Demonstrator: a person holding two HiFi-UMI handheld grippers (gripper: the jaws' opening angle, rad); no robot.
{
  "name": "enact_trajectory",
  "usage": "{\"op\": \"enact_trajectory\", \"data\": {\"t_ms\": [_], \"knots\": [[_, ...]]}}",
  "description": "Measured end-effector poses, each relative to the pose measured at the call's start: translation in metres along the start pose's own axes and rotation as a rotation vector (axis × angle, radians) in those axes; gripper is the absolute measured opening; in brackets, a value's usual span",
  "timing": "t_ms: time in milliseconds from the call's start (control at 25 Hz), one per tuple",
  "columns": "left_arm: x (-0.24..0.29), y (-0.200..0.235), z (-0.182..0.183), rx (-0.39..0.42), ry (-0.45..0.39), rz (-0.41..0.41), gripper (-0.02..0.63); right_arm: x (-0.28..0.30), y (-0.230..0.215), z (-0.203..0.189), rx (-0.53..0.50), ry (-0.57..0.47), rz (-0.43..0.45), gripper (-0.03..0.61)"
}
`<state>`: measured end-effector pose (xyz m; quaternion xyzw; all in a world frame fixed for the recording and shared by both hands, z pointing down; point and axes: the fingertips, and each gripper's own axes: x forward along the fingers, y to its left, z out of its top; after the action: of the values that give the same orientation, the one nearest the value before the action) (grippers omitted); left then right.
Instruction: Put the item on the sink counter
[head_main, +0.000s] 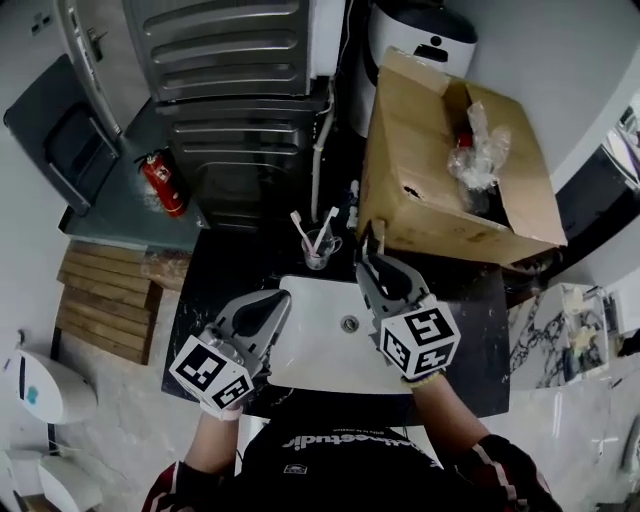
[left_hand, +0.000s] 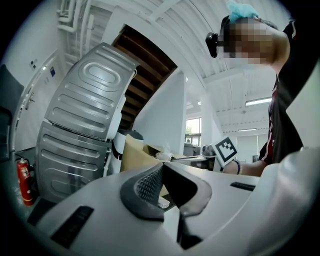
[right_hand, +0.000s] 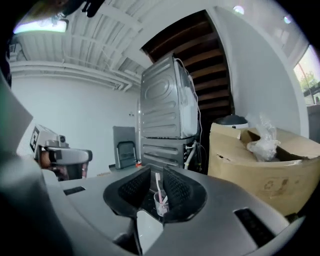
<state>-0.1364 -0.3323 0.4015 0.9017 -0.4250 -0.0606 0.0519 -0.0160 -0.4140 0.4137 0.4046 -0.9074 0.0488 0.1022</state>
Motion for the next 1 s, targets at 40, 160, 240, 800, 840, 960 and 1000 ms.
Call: {"op": "enact_trajectory", "data": {"t_ms": [40, 160, 240, 800, 840, 960, 1000], "knots": [[0.007, -0.01, 0.001, 0.003, -0.002, -0.013, 0.015, -0.018, -0.003, 0.004, 0.012, -0.022, -0.002, 0.103], [0.025, -0.04, 0.005, 0.013, -0.01, -0.05, 0.015, -0.071, -0.011, 0.012, 0.043, -0.083, -0.009, 0.083], [0.035, -0.059, 0.007, 0.021, -0.013, -0.075, 0.015, -0.103, -0.015, 0.016, 0.058, -0.122, -0.016, 0.063], [0.075, -0.132, 0.007, 0.051, 0.004, -0.161, 0.015, -0.18, -0.031, -0.003, 0.076, -0.159, -0.018, 0.037], [0.076, -0.132, 0.008, 0.054, 0.004, -0.159, 0.015, -0.181, -0.032, -0.004, 0.078, -0.16, -0.017, 0.037], [0.076, -0.132, 0.009, 0.057, 0.007, -0.151, 0.015, -0.181, -0.032, -0.002, 0.074, -0.162, -0.007, 0.037], [0.076, -0.132, 0.01, 0.056, 0.008, -0.149, 0.015, -0.181, -0.031, -0.001, 0.072, -0.162, -0.002, 0.037]]}}
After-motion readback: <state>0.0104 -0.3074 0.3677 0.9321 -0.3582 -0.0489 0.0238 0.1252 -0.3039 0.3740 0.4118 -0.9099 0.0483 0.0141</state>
